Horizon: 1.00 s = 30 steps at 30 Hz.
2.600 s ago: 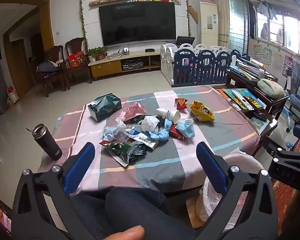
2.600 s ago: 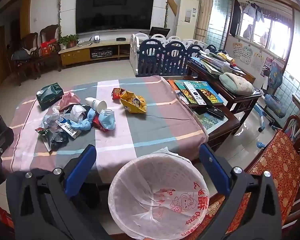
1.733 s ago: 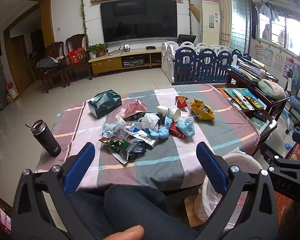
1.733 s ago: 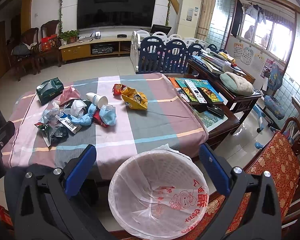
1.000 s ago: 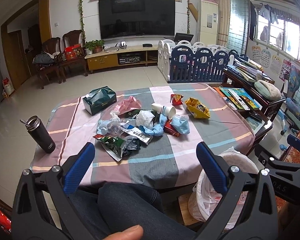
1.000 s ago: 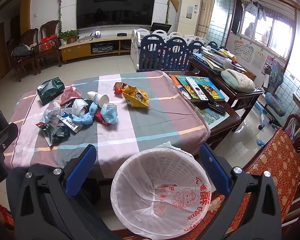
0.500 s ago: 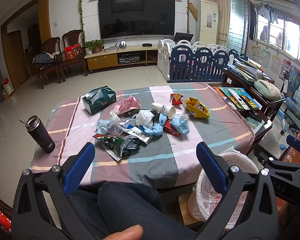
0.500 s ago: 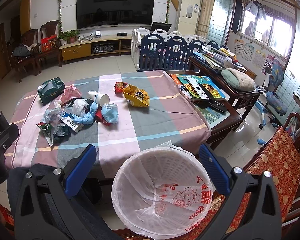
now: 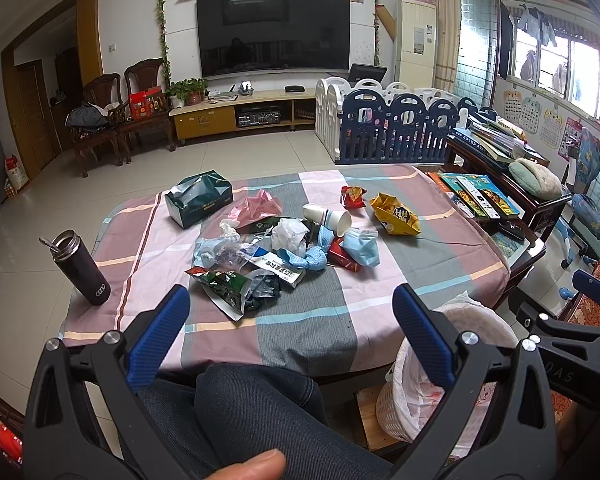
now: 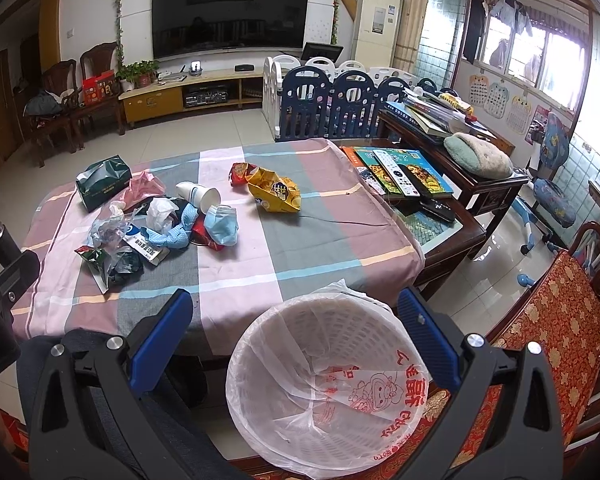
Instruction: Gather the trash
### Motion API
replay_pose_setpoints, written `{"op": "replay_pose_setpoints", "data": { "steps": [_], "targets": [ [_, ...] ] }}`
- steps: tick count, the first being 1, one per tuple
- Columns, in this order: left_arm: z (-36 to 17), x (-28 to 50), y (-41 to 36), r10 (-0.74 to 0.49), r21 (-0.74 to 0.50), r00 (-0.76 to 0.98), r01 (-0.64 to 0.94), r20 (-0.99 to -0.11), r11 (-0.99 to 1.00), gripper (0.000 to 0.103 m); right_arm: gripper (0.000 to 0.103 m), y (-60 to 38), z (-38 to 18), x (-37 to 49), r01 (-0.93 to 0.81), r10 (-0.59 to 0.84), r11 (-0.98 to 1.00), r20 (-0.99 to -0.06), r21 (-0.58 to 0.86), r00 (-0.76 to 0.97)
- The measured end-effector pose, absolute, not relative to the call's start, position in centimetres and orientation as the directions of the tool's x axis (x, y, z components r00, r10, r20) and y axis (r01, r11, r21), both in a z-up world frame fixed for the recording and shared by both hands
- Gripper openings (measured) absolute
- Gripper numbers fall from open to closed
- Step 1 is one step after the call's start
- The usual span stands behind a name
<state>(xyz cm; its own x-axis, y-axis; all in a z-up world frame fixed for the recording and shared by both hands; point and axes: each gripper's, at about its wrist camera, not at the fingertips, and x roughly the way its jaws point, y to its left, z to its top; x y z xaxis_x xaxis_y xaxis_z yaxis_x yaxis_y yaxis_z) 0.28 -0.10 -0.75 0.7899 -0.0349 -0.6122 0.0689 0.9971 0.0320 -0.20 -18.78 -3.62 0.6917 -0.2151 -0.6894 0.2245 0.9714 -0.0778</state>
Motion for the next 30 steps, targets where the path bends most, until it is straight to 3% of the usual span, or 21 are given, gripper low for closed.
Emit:
{"op": "replay_pose_setpoints", "data": {
  "steps": [17, 22, 28, 30],
  "targets": [
    [-0.9, 0.4, 0.4, -0.041, 0.024, 0.789, 0.070, -0.613, 0.997, 0.101, 0.100, -18.7, -3.6, -0.3, 0.230, -0.222, 0.970, -0.671, -0.077, 0.708],
    [-2.5, 2.1, 7.4, 0.110, -0.052, 0.779, -0.180, -0.618, 0.982, 0.101, 0.100, -19.1, -4.8, 0.4, 0.172, -0.141, 0.985, -0.602, -0.006, 0.786],
    [-7.3, 4.6, 15.8, 0.234, -0.077, 0.658, -0.408, -0.716, 0.910, 0.100, 0.100, -18.5, -8.5, 5.6, 0.158, -0.190, 0.982, -0.655, -0.108, 0.732],
    [-8.7, 4.9, 17.3, 0.251, -0.085, 0.627, -0.456, -0.738, 0.886, 0.092, 0.100, -18.0, -9.9, 8.2, 0.089, -0.103, 0.994, -0.696, -0.057, 0.711]
  ]
}}
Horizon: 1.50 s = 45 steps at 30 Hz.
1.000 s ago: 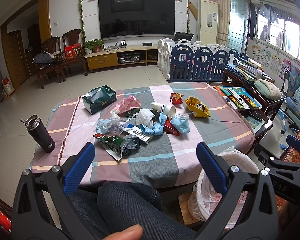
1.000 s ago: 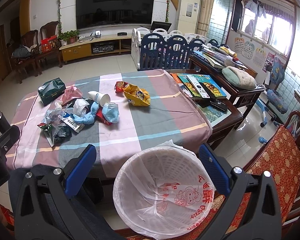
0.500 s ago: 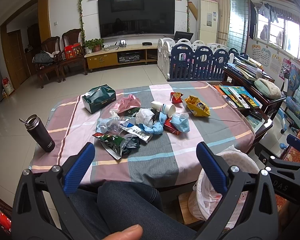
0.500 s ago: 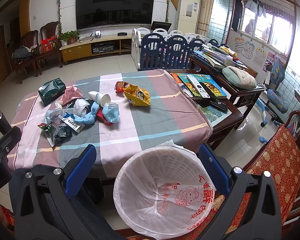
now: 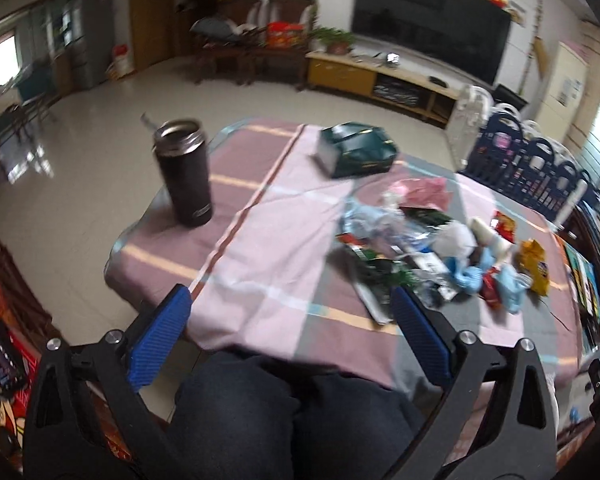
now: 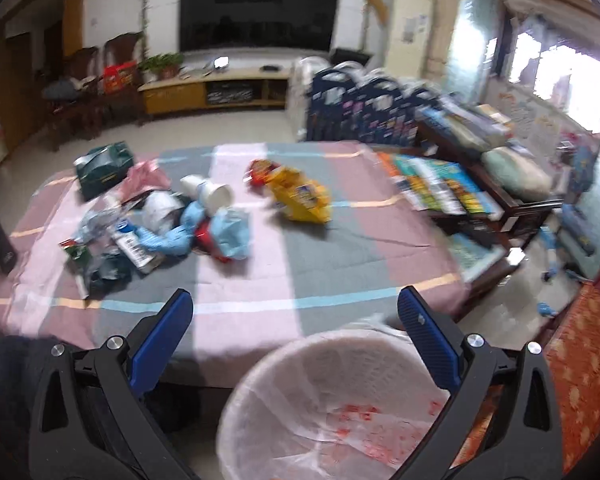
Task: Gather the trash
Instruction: 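Grasp the blue face mask with the right tool while the left tool grasps the green snack bag, then drop the mask into the wastebasket with the right tool while the left tool drops the green bag in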
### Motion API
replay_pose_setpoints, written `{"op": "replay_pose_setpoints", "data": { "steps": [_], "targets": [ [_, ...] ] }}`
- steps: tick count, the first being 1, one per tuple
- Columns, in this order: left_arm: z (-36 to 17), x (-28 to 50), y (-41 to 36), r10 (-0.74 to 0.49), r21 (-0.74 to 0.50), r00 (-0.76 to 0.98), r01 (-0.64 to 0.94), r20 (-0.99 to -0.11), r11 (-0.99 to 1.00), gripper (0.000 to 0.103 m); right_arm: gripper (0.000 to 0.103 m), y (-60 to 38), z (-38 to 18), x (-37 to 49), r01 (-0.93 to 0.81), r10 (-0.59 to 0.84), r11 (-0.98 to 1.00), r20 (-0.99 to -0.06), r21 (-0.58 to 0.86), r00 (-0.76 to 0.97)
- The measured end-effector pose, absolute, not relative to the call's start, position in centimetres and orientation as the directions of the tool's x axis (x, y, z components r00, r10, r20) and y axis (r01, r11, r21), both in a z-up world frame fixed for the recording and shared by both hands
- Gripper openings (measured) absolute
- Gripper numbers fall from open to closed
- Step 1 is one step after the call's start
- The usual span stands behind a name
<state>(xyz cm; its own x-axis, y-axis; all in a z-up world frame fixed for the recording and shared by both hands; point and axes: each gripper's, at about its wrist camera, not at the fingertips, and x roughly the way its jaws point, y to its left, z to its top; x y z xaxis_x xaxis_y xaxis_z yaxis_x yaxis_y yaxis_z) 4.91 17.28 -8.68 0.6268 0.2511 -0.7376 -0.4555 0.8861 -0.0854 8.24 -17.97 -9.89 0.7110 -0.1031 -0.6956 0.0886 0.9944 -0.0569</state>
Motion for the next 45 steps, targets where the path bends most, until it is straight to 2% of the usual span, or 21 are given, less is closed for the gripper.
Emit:
{"op": "replay_pose_setpoints", "data": {
  "steps": [3, 5, 8, 10, 11, 12, 13, 14, 16, 17, 19, 26, 28, 30, 32, 33, 37, 45],
  "targets": [
    [-10.5, 5.5, 18.1, 0.216, -0.128, 0.611, -0.469, -0.761, 0.874, 0.076, 0.096, -17.8, -11.8, 13.1, 0.056, -0.012, 0.998, -0.735, 0.036, 0.678],
    [-11.5, 6.0, 17.6, 0.195, -0.125, 0.589, -0.458, -0.784, 0.880, 0.074, 0.091, -17.9, -13.4, 17.0, 0.046, 0.035, 0.995, -0.763, 0.085, 0.646],
    [-12.9, 7.3, 16.5, 0.179, -0.101, 0.571, -0.424, -0.802, 0.900, 0.075, 0.087, -17.5, -16.3, 22.7, 0.046, 0.063, 0.992, -0.793, 0.114, 0.606],
    [-13.7, 8.9, 15.9, 0.132, -0.129, 0.566, -0.398, -0.814, 0.908, 0.080, 0.084, -17.0, -18.1, 25.1, 0.054, 0.055, 0.993, -0.815, 0.106, 0.577],
    [-14.2, 9.7, 15.7, 0.105, -0.148, 0.561, -0.388, -0.821, 0.910, 0.086, 0.078, -16.7, -19.1, 26.2, 0.058, 0.055, 0.993, -0.830, 0.105, 0.555],
    [-14.8, 10.7, 15.4, 0.083, -0.162, 0.552, -0.382, -0.830, 0.910, 0.087, 0.075, -16.7, -19.9, 26.8, 0.062, 0.062, 0.992, -0.844, 0.112, 0.533],
    [-15.2, 11.5, 15.0, 0.067, -0.172, 0.546, -0.376, -0.835, 0.910, 0.087, 0.065, -16.7, -20.6, 27.2, 0.066, 0.076, 0.990, -0.855, 0.128, 0.513],
    [-15.7, 12.6, 14.6, 0.046, -0.186, 0.539, -0.368, -0.841, 0.911, 0.090, 0.049, -16.8, -21.0, 27.3, 0.062, 0.094, 0.988, -0.861, 0.144, 0.500],
    [-16.6, 14.8, 13.6, 0.007, -0.203, 0.523, -0.343, -0.853, 0.917, 0.093, 0.030, -16.9, -21.5, 27.2, 0.043, 0.121, 0.986, -0.869, 0.161, 0.481],
    [-17.0, 15.7, 13.1, -0.003, -0.202, 0.514, -0.332, -0.858, 0.921, 0.093, 0.023, -16.9, -21.5, 26.7, 0.033, 0.139, 0.984, -0.866, 0.176, 0.480],
    [-17.6, 18.0, 12.3, -0.011, -0.190, 0.491, -0.315, -0.871, 0.930, 0.093, 0.018, -17.1, -21.2, 25.8, 0.014, 0.161, 0.981, -0.858, 0.192, 0.488],
    [-20.6, 24.0, 14.4, -0.177, -0.347, 0.408, -0.395, -0.896, 0.851, 0.093, 0.017, -18.2, -19.3, 19.6, -0.059, 0.175, 0.984, -0.840, 0.169, 0.514],
    [-22.0, 25.0, 14.8, -0.177, -0.320, 0.349, -0.411, -0.920, 0.853, 0.081, 0.017, -18.7, -18.7, 18.1, -0.060, 0.170, 0.985, -0.831, 0.163, 0.529],
    [-23.0, 25.4, 14.8, -0.186, -0.309, 0.317, -0.399, -0.930, 0.864, 0.047, 0.017, -19.2, -17.9, 16.5, -0.060, 0.174, 0.984, -0.817, 0.169, 0.549],
    [-23.3, 25.1, 15.0, -0.194, -0.320, 0.326, -0.397, -0.925, 0.860, 0.041, 0.017, -19.5, -17.0, 15.3, -0.061, 0.165, 0.985, -0.804, 0.160, 0.571],
    [-23.1, 25.0, 15.0, -0.195, -0.328, 0.343, -0.387, -0.919, 0.862, 0.034, 0.017, -19.5, -16.6, 14.8, -0.064, 0.161, 0.986, -0.798, 0.152, 0.581],
    [-20.6, 23.4, 14.9, -0.149, -0.320, 0.432, -0.355, -0.890, 0.879, 0.026, 0.017, -19.6, -14.7, 13.6, -0.078, 0.147, 0.989, -0.773, 0.125, 0.618],
    [-14.7, 18.4, 13.8, -0.075, -0.285, 0.574, -0.286, -0.815, 0.915, 0.024, 0.017, -20.3, -13.2, 11.3, -0.089, 0.131, 0.991, -0.762, 0.096, 0.634]
  ]
}}
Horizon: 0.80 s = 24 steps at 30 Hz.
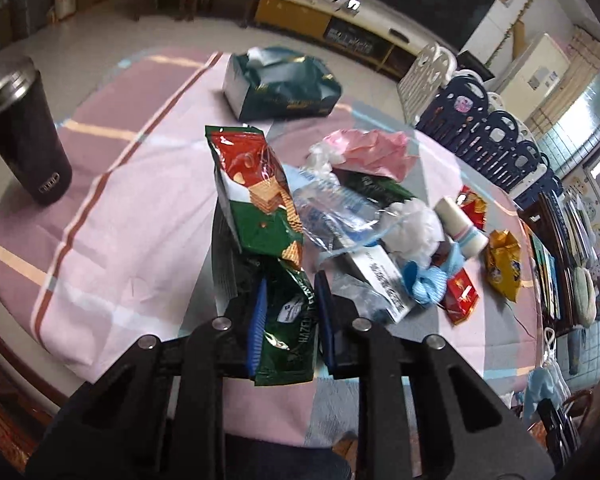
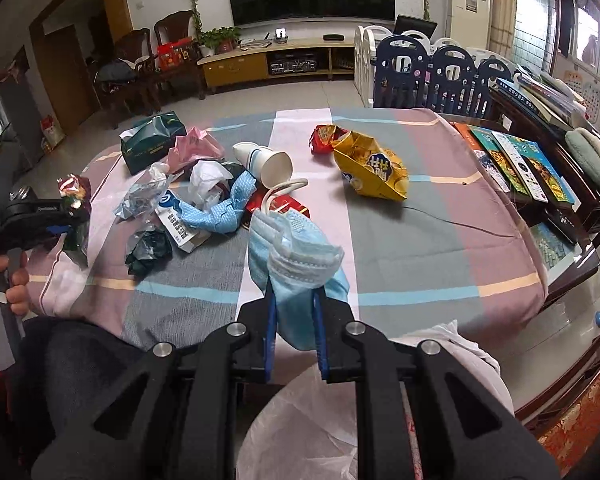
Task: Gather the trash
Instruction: 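Drop the mask into the wastebasket with the right tool while the left tool drops the green bag in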
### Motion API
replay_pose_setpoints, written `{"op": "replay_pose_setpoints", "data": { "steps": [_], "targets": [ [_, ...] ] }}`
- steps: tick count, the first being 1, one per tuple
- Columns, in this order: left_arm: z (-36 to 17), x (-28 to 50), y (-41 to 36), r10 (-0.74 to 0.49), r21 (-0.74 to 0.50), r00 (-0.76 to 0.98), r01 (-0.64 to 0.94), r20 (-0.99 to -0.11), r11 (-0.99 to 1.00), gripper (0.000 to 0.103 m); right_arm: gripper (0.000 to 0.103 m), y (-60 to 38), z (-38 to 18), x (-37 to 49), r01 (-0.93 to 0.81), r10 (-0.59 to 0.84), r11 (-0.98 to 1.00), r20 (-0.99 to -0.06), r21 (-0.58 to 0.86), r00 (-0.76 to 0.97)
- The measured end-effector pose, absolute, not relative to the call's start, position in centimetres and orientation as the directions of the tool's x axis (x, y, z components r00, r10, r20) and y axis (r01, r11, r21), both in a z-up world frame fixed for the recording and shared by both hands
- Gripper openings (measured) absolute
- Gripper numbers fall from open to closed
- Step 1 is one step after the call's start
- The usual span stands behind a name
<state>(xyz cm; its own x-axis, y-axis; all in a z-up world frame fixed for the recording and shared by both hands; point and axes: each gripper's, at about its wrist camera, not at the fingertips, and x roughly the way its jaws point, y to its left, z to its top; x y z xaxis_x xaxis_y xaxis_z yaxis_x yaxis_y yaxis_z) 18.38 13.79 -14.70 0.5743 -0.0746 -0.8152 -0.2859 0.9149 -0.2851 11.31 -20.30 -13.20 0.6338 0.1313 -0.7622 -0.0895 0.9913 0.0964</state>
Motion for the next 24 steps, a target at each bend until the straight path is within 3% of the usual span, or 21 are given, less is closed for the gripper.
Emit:
{"op": "replay_pose_setpoints", "data": {
  "steps": [4, 8, 13, 15, 17, 20, 24],
  "targets": [
    [-11.6, 14.8, 11.1, -0.102, -0.278, 0.634, -0.185, -0.767, 0.943, 0.024, 0.017, -22.4, -12.2, 9.0, -0.061, 0.108, 0.994, -0.761, 0.090, 0.639],
    [-8.7, 12.4, 6.2, -0.227, -0.306, 0.655, -0.006, -0.720, 0.952, 0.024, 0.017, -25.3, -12.4, 6.7, -0.007, 0.062, 0.997, -0.792, 0.073, 0.608],
    [-7.3, 10.2, -1.1, -0.372, -0.308, 0.616, 0.214, -0.695, 0.927, 0.024, 0.018, -27.8, -17.7, 3.6, 0.075, -0.019, 0.997, -0.897, 0.016, 0.442],
    [-7.7, 9.5, -3.7, -0.411, -0.300, 0.580, 0.282, -0.703, 0.911, 0.024, 0.032, -29.3, -19.6, 2.8, 0.135, 0.018, 0.988, -0.927, 0.073, 0.373],
    [-8.4, 8.9, -6.0, -0.440, -0.298, 0.539, 0.333, -0.718, 0.895, 0.024, 0.063, -31.4, -20.1, 2.2, 0.224, 0.085, 0.959, -0.928, 0.176, 0.364],
    [-10.0, 7.7, -9.8, -0.499, -0.301, 0.457, 0.440, -0.736, 0.846, 0.024, 0.069, -35.0, -18.1, 1.6, 0.360, 0.091, 0.890, -0.883, 0.279, 0.460],
    [-12.9, 6.2, -15.0, -0.579, -0.324, 0.274, 0.614, -0.768, 0.719, 0.024, 0.073, -38.5, -14.7, 0.6, 0.452, 0.000, 0.835, -0.821, 0.314, 0.572]
  ]
}}
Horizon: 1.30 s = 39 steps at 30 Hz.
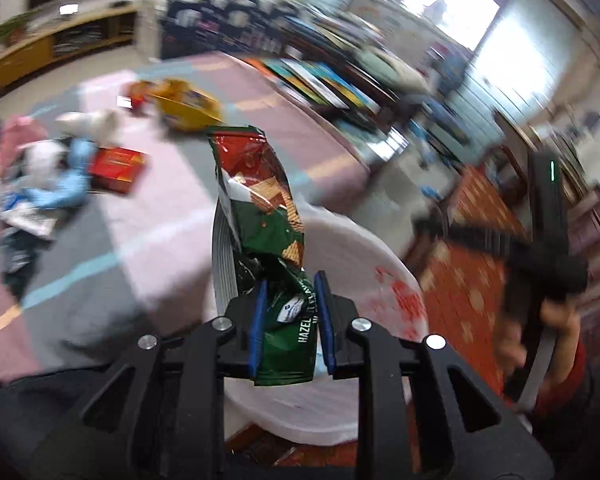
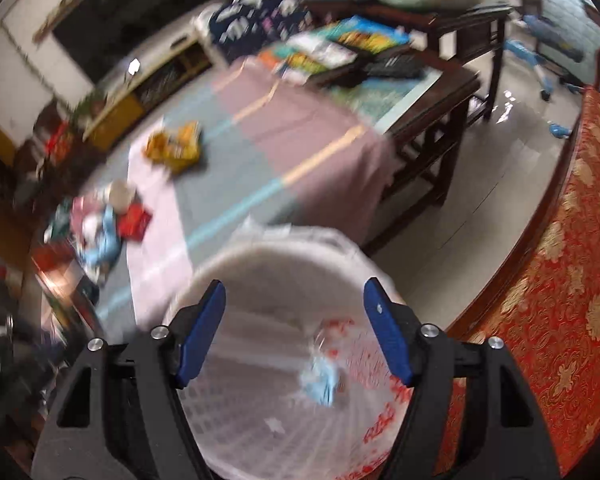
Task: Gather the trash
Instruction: 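Drop the mask into the wastebasket with the right tool while the left tool drops the green bag in, then grasp the red cigarette box with the right tool while the left tool grasps a clear plastic bag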
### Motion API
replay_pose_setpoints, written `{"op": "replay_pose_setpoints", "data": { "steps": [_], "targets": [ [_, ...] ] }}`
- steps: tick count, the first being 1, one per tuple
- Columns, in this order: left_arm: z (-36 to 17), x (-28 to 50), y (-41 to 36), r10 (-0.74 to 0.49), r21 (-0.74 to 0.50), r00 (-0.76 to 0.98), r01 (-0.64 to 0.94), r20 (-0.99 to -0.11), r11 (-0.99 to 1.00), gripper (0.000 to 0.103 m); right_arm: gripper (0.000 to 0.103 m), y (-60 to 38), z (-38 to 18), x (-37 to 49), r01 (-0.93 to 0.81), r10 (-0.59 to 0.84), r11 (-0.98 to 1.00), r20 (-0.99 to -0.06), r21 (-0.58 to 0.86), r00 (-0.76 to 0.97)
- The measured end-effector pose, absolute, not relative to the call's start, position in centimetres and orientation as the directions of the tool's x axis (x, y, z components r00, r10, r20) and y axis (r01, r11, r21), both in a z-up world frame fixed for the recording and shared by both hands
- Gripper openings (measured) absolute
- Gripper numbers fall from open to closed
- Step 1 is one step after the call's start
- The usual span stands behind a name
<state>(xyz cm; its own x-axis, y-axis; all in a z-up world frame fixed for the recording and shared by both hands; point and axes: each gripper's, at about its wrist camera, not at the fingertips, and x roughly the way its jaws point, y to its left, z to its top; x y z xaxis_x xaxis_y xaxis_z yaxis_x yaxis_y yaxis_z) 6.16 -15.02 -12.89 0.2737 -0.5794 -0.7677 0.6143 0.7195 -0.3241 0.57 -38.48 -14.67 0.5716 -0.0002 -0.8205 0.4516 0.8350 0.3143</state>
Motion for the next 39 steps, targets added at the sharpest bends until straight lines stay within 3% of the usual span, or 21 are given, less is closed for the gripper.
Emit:
{"op": "replay_pose_setpoints", "data": {
  "steps": [2, 4, 5, 6, 10, 14, 16, 18, 20, 23, 24, 29, 30, 33, 39],
  "targets": [
    [-14.4, 5.1, -17.5, -0.610, -0.346, 0.176, 0.689, -0.773, 0.637, 0.027, 0.074, -39.2, -13.5, 0.2, 0.468, -0.043, 0.828, -0.798, 0.308, 0.602],
    [-15.7, 4.6, -19.0, -0.610, -0.346, 0.136, 0.719, -0.780, 0.603, 0.043, 0.074, -39.4, -13.1, 0.2, 0.466, -0.052, 0.830, -0.791, 0.305, 0.610],
    [-16.2, 4.6, -19.4, -0.594, -0.324, 0.153, 0.718, -0.790, 0.616, 0.065, 0.074, -39.3, -13.1, 0.3, 0.462, -0.049, 0.832, -0.788, 0.308, 0.613],
    [-16.4, 4.8, -19.3, -0.577, -0.301, 0.182, 0.709, -0.796, 0.638, 0.080, 0.074, -39.3, -13.3, 0.4, 0.460, -0.050, 0.834, -0.788, 0.305, 0.613],
    [-15.9, 7.4, -15.4, -0.496, -0.214, 0.339, 0.610, -0.799, 0.763, 0.086, 0.074, -38.3, -14.3, 1.1, 0.436, -0.021, 0.848, -0.801, 0.303, 0.598],
    [-15.2, 12.4, -6.9, -0.201, -0.048, 0.580, 0.267, -0.789, 0.962, 0.086, 0.074, -36.8, -15.1, 1.9, 0.409, 0.004, 0.863, -0.814, 0.297, 0.581],
    [-15.9, 15.4, -2.1, -0.012, 0.029, 0.606, 0.057, -0.796, 0.998, 0.085, 0.074, -36.1, -15.2, 2.3, 0.396, 0.008, 0.873, -0.818, 0.287, 0.575],
    [-17.4, 17.9, 1.8, 0.055, 0.042, 0.562, -0.037, -0.825, 0.998, 0.083, 0.074, -35.4, -15.3, 2.8, 0.383, 0.016, 0.879, -0.819, 0.285, 0.573],
    [-20.0, 20.1, 4.3, 0.046, 0.025, 0.448, -0.052, -0.893, 0.998, 0.077, 0.074, -34.6, -15.4, 3.5, 0.366, 0.034, 0.884, -0.822, 0.290, 0.569],
    [-22.7, 21.8, 5.9, -0.099, -0.123, 0.303, -0.060, -0.948, 0.991, 0.058, 0.074, -32.5, -15.7, 5.2, 0.330, 0.058, 0.903, -0.840, 0.274, 0.540],
    [-22.8, 22.0, 6.0, -0.126, -0.151, 0.299, -0.060, -0.946, 0.987, 0.048, 0.074, -31.8, -15.9, 5.9, 0.315, 0.066, 0.910, -0.843, 0.270, 0.534],
    [-21.9, 21.2, 5.5, -0.104, -0.141, 0.367, -0.076, -0.924, 0.987, 0.028, 0.074, -27.1, -16.1, 10.6, 0.189, 0.118, 0.949, -0.837, 0.254, 0.534],
    [-21.3, 20.5, 5.5, -0.109, -0.155, 0.402, -0.084, -0.909, 0.984, 0.019, 0.074, -25.8, -16.2, 11.9, 0.150, 0.123, 0.960, -0.834, 0.238, 0.538],
    [-20.4, 18.4, 5.9, -0.173, -0.259, 0.470, -0.124, -0.866, 0.958, 0.019, 0.074, -21.9, -16.9, 16.6, 0.031, 0.133, 0.984, -0.836, 0.176, 0.533],
    [-19.7, 16.1, 6.6, -0.197, -0.333, 0.551, -0.157, -0.811, 0.930, 0.019, 0.074, -15.6, -20.1, 26.5, -0.139, 0.078, 0.990, -0.869, 0.010, 0.489]
  ]
}}
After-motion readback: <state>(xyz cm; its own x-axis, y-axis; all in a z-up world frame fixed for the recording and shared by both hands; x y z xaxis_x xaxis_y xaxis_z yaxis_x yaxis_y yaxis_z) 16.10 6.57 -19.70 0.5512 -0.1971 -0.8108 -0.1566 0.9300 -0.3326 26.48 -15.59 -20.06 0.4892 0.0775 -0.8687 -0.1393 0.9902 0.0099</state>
